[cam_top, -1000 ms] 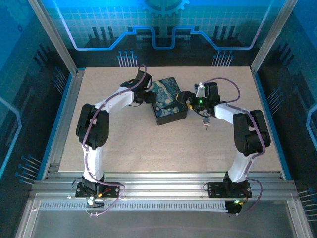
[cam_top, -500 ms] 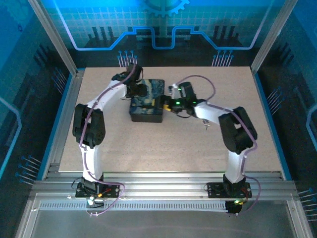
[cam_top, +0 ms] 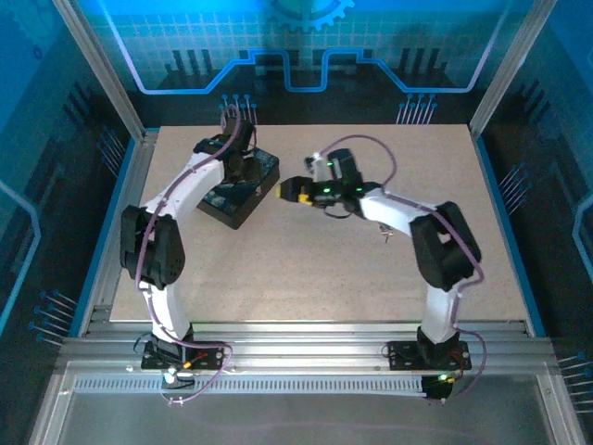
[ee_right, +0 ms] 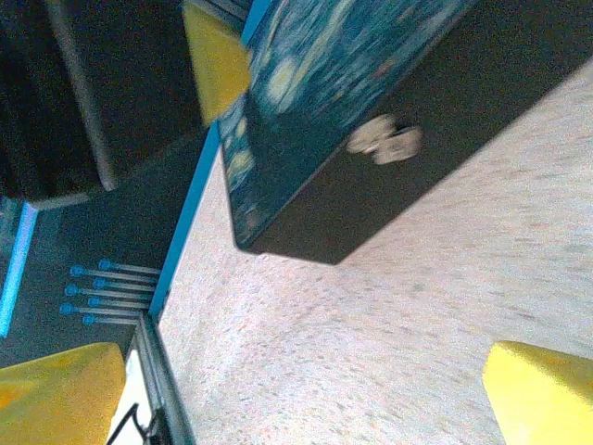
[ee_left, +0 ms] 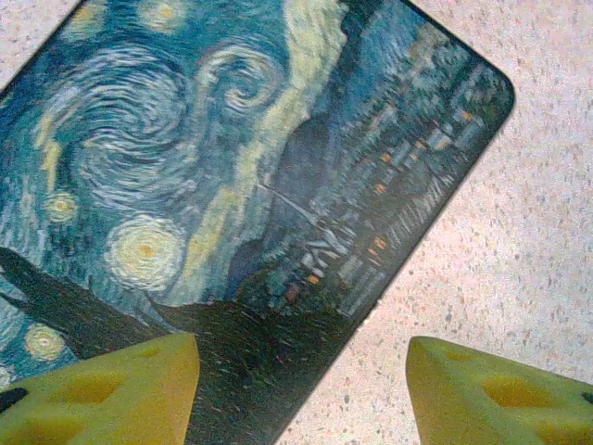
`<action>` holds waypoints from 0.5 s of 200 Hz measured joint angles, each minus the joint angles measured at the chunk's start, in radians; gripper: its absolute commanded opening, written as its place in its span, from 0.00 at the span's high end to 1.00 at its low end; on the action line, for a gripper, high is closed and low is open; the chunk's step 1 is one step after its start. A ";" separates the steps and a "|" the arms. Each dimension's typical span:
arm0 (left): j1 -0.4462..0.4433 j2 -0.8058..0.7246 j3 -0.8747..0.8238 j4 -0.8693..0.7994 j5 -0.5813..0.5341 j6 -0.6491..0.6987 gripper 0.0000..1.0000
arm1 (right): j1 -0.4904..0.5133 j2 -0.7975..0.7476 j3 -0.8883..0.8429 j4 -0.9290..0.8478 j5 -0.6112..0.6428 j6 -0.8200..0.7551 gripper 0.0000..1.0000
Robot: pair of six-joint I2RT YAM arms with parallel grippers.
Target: Unlock a padlock with a key
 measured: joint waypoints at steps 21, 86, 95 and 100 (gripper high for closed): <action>-0.054 0.080 0.093 -0.011 -0.045 0.029 0.37 | -0.108 -0.091 -0.061 -0.020 0.005 -0.034 0.00; -0.125 0.375 0.372 -0.025 -0.247 0.089 0.35 | -0.193 -0.191 -0.142 -0.090 0.005 -0.103 0.00; -0.123 0.400 0.386 -0.025 -0.275 0.101 0.33 | -0.193 -0.192 -0.146 -0.094 0.005 -0.108 0.00; -0.122 0.413 0.392 -0.026 -0.293 0.107 0.33 | -0.193 -0.192 -0.148 -0.097 0.005 -0.110 0.00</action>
